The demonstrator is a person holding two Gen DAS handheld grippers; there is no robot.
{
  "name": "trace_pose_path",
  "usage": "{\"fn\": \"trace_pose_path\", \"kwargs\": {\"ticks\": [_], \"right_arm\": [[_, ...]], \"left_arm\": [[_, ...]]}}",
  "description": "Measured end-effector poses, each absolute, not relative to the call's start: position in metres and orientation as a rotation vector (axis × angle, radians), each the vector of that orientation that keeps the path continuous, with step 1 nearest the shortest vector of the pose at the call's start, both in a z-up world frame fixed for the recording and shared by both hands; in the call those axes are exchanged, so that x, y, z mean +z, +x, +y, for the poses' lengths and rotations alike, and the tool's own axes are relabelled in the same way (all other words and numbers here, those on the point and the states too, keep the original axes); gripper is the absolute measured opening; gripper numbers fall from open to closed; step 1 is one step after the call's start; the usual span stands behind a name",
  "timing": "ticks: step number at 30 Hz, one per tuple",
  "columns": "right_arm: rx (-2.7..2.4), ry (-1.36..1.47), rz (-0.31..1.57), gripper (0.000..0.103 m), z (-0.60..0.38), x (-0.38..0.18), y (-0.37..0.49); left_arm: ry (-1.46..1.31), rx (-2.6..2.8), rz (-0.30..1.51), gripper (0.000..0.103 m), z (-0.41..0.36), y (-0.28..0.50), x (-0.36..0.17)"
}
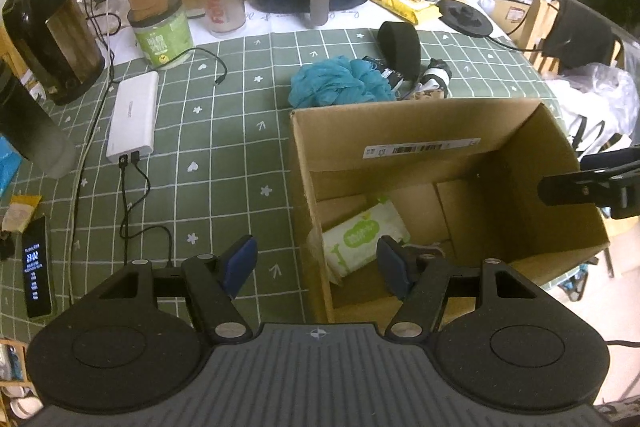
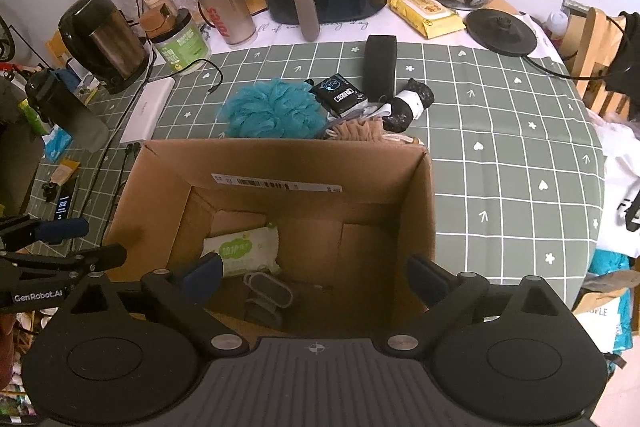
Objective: Organize soft objects
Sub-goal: 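Open both tools to drop the packet and case into the box, then move the left tool to the teal mesh sponge and grasp it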
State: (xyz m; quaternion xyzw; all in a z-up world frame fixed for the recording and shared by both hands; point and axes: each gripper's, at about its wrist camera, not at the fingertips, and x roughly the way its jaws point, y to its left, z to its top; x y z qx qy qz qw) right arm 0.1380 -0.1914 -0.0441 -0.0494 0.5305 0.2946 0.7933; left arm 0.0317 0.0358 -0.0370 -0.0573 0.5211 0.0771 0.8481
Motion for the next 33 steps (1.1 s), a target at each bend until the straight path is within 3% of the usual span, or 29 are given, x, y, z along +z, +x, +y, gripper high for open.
{"fn": "trace_pose_path", "kwargs": {"ticks": [33], "right_arm": [[0.588,-0.039,1.124,0.098,-0.212,-0.045,0.183]], "left_arm": [[-0.091,0.144,1.112,0.065,0.028,0.079,-0.039]]}}
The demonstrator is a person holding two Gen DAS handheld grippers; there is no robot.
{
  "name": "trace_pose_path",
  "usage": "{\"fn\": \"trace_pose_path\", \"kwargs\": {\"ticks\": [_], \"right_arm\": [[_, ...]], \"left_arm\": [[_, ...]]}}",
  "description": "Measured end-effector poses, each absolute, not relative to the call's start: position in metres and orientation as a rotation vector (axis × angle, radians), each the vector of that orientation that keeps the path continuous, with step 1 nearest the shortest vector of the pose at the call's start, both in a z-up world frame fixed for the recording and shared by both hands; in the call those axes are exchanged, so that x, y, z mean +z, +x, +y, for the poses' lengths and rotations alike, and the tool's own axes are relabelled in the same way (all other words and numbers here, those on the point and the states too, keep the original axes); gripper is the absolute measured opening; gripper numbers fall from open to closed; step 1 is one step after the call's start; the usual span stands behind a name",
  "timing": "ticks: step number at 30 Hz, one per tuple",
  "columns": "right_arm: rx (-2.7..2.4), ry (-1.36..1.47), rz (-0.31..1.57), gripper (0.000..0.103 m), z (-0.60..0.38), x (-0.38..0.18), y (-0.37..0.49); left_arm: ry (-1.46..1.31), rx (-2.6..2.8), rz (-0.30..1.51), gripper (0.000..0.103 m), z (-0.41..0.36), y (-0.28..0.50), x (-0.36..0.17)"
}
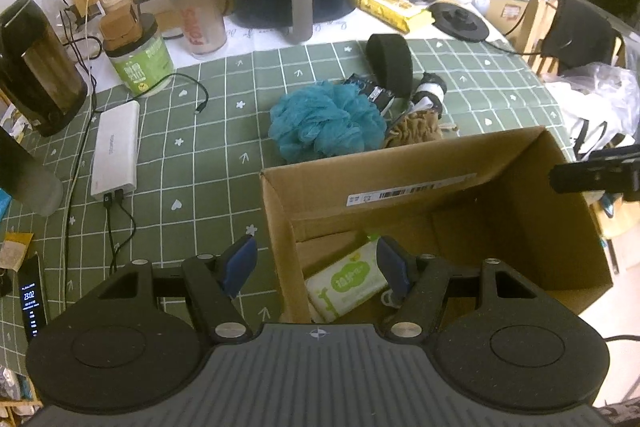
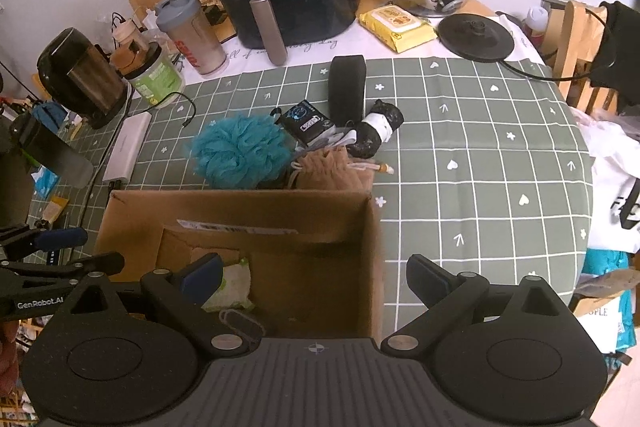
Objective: Organize soft objects
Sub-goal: 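Move the left tool to the teal mesh sponge and grasp it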
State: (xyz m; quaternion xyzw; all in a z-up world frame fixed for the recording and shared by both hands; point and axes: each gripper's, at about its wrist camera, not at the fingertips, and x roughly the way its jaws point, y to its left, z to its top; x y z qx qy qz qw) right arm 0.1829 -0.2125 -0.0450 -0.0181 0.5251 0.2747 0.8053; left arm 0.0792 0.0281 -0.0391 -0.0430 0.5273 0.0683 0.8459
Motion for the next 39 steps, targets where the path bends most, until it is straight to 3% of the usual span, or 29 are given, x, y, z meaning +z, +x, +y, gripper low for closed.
{"fn": "trace_pose_path", "kwargs": {"ticks": [6,19,22,27,39], "right_arm": [[0.563,-0.032,1.118,0.098,-0.218,-0.044,0.200],[0.552,-0.066,1.118,0.098,-0.223,-0.048,0.236],[0.542,-0.074,1.115,0.098,-0.229,-0.049,0.246],[0.512,-0.080,1.110,0.098,-0.239,-0.055,0.266],[0.534,-0.063,1.100,0.103,-0.237,-0.078,0.299]], "left_arm": [[-0.139,0.142,1.176,0.065,0.037,0.092,-0.046],[-0.142,0.105,1.039,0.066,0.054,0.122,-0.036],[-0.140,0.089,1.004,0.079,0.060,0.131,-0.036],[-0.131,0.063,0.972,0.085,0.065,0.145,-0.035],[-0.139,-0.041,1.029,0.086,0.080,0.193,-0.056]]}}
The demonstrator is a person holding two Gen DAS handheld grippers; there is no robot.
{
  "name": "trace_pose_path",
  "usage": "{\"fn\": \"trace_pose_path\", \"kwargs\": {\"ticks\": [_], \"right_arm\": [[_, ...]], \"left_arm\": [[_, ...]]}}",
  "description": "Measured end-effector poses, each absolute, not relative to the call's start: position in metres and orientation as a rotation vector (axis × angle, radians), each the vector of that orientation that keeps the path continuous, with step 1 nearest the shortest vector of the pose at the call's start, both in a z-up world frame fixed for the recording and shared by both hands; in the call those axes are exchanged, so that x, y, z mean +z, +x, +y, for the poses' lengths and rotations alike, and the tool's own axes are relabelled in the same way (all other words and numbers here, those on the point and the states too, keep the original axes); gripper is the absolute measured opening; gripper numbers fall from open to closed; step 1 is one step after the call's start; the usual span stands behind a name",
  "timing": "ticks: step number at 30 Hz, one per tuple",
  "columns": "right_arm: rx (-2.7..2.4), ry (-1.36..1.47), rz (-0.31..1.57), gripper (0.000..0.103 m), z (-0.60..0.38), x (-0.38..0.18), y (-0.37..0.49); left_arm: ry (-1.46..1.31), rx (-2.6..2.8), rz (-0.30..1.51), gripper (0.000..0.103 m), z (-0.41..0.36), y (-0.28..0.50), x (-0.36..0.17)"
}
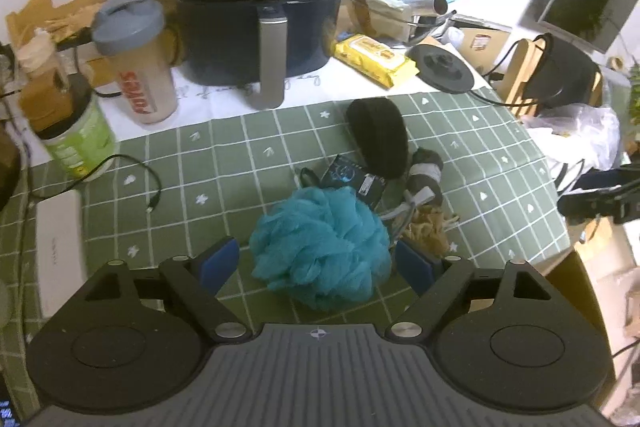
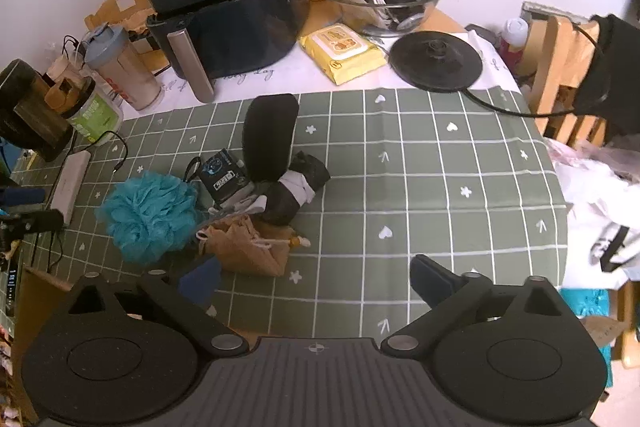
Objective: Organize soft objects
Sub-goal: 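Move the left tool to the teal mesh sponge and grasp it, then lift the teal sponge with the left tool while the right tool reaches the tan pouch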
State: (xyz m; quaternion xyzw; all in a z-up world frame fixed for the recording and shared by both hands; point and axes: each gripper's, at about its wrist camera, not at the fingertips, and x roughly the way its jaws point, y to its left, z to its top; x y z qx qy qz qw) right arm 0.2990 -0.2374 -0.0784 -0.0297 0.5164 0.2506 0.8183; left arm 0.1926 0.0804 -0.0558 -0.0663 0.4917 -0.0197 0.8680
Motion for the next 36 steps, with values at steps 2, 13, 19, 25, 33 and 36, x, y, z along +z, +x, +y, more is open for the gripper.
{"fn": "trace_pose_path", "kwargs": {"ticks": [2,13,19,25,33,36], "right_arm": [[0.545,-0.067,1.096,0.103,-0.234,-0.082,0.302],[0.598,-0.138,1.007,0.103,-0.215,-0.094,0.307],[0.593,-0.174,0.957,0.103,-0.214,-0.095,0.306],[0.587,-0.147,0.968,0.103,-0.219,-0.098,0.308],[0.590,-0.117,0.992,0.103,-0.226,-0.101,0.306],[0.590,-0.130,1.001,0.103,-0.226,-0.104,0.305]], "left_arm": [[-0.136,-0.076,1.027,0.086,0.083,0.201,-0.059],[-0.090,-0.238,1.148,0.086,0.091,0.249,-0.098],[-0.083,-0.317,1.263,0.086,0.095,0.274,-0.134],[-0.125,-0.376,1.330,0.086,0.105,0.297,-0.166],[-0.141,-0.433,1.390,0.089,0.097,0.310,-0.196],[-0.133,-0.428,1.380,0.089,0.089,0.309,-0.201]]}}
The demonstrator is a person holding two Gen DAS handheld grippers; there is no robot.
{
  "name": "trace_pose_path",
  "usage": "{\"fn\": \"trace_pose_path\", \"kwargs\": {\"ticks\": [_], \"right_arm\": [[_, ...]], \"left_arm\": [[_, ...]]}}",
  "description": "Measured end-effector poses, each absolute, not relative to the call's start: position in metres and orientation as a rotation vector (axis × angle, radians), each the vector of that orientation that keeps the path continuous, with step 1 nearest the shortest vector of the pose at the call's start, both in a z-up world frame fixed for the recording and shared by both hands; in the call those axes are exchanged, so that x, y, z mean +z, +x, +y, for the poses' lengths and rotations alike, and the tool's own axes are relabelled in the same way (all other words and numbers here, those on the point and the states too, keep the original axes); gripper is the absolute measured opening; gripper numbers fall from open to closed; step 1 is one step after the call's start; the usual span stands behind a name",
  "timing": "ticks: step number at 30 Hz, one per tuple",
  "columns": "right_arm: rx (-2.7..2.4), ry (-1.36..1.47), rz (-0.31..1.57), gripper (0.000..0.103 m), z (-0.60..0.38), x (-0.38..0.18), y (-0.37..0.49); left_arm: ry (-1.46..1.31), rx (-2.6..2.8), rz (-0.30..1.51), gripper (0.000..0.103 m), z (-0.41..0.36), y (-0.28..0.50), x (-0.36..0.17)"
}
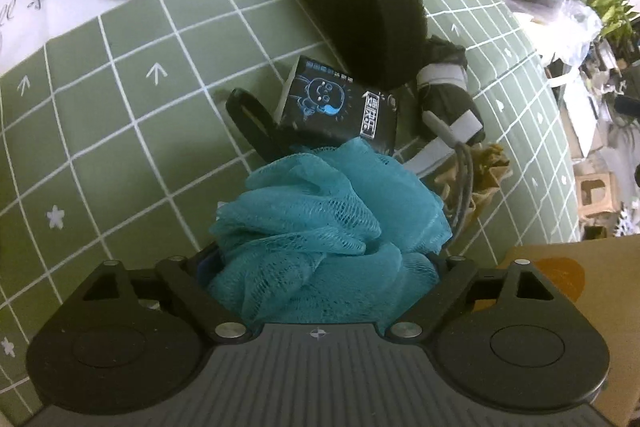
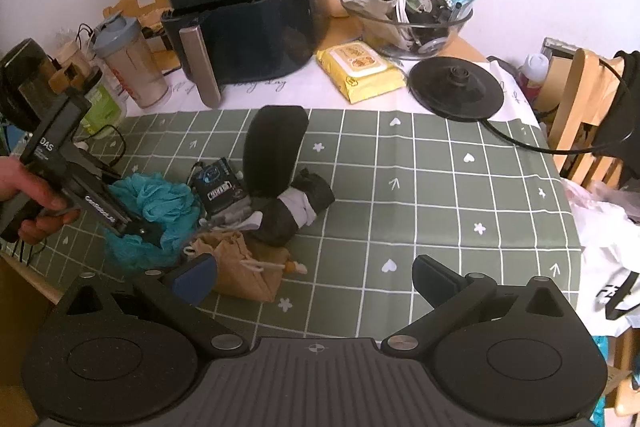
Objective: Organize soft objects
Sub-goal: 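Lift the teal sponge with the left tool while the right tool reaches the tan pouch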
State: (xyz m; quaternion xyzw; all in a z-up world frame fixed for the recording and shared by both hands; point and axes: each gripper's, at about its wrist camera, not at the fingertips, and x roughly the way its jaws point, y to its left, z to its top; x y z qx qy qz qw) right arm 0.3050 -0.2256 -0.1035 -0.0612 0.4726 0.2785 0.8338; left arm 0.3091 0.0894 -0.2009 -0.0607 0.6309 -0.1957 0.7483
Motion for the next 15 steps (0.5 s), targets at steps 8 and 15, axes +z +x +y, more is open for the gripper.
{"fn": "trace_pose_path", "kwargs": {"ticks": [8,15], "right_arm": [[0.627,-0.144,1.003,0.103,-0.222,-0.108,0.308],[0.686,-0.158,1.002,0.103,-0.213,-0.111,0.315]], "left_arm": [[-0.165,-0.404,1.326,0.067,0.098,0.296,-0.189],[-0.211,-0.356,1.269,0.060,0.108,0.278,-0.178]]}}
